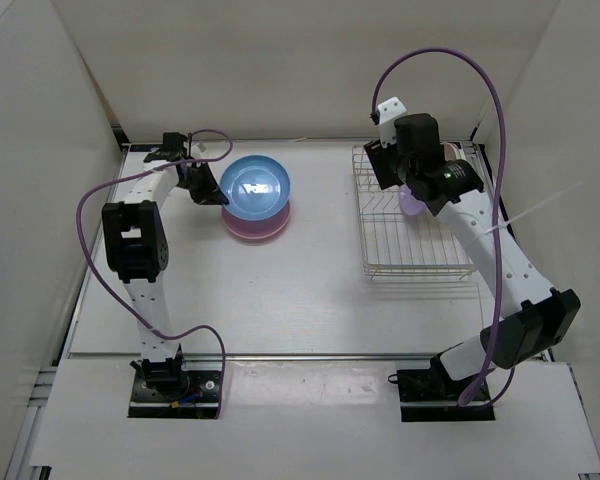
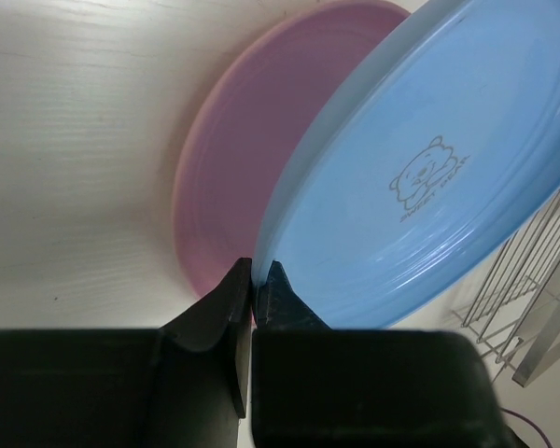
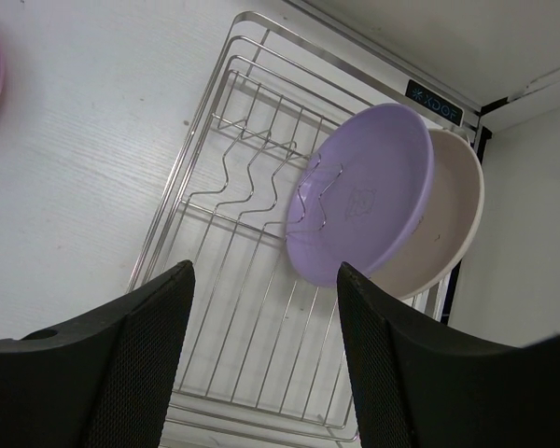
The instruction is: Unload the plates from the dish rack
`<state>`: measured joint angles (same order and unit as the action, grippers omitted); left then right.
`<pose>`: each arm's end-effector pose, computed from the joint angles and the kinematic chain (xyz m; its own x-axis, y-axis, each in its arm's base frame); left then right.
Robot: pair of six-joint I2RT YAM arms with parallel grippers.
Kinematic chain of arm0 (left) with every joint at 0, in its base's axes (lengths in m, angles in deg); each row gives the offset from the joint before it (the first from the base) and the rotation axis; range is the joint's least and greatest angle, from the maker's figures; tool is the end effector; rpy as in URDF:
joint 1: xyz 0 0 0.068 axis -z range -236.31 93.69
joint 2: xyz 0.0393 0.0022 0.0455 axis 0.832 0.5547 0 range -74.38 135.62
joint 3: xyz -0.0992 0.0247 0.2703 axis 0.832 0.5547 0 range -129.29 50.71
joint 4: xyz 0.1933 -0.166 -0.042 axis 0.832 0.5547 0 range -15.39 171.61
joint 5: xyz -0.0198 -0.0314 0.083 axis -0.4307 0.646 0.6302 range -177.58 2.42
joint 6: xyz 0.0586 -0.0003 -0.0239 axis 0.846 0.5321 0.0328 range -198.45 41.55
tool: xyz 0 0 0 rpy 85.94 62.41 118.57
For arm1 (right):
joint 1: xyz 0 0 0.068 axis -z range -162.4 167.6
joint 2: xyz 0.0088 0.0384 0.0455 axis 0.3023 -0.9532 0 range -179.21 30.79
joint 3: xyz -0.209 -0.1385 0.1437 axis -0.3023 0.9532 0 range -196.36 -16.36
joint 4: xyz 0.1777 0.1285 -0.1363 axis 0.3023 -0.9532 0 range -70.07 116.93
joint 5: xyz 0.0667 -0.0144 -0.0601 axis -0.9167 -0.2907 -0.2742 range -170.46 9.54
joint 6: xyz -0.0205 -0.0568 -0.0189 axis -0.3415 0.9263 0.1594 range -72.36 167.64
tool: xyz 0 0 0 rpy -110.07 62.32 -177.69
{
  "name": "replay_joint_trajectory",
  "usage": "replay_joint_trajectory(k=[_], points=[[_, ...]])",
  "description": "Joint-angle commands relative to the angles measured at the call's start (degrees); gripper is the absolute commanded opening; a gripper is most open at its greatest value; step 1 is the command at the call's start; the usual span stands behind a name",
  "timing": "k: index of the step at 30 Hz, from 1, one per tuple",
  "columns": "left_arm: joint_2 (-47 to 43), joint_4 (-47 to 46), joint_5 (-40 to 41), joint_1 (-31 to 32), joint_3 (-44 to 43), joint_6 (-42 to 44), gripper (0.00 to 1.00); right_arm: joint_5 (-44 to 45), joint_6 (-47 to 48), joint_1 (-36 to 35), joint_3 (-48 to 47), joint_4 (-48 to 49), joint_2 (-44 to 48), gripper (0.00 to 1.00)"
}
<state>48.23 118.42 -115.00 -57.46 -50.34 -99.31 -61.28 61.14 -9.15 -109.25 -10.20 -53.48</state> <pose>0.4672 -0.0131 0.2105 -0.9112 -0.3346 -0.2402 -0.1612 0.8264 -0.5396 0.2994 0.1330 0.4310 -0.3755 -0.4361 -0.8178 -0.2622 0.8963 -0.3576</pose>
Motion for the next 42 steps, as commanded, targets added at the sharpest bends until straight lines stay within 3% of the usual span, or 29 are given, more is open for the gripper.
replay_joint_trajectory(k=[1,13,17,25,35,38,40,42], points=[[0.2,0.2,-0.1,0.6,0.2,0.4,0.11,0.2,-0.4,0.0,0.4,2.5,2.7,0.67],[0.7,0.7,1.2,0.6,0.8,0.4,0.15,0.7,-0.4,0.0,0.4,2.5,3.8,0.67],[0.7,0.7,1.2,0.6,1.3,0.4,0.26,0.7,-0.4,0.0,0.4,2.5,3.8,0.67],[0.2,-0.3,1.2,1.1,3.0,0.9,0.30,0.7,-0.4,0.0,0.9,2.5,4.3,0.67],[-3.0,-0.3,1.8,2.2,4.0,2.0,0.64,0.7,-0.9,0.0,1.5,3.0,4.3,0.67],[-4.3,-0.3,3.0,2.2,4.6,2.5,0.79,0.7,-0.9,0.0,2.0,3.0,4.8,0.67],[-5.6,0.3,4.6,2.2,4.6,3.8,0.97,0.7,-0.4,0.5,2.7,3.0,4.8,0.67],[-6.8,0.8,5.1,2.2,4.6,4.3,1.00,1.9,-0.4,1.8,3.4,4.4,4.8,0.70]])
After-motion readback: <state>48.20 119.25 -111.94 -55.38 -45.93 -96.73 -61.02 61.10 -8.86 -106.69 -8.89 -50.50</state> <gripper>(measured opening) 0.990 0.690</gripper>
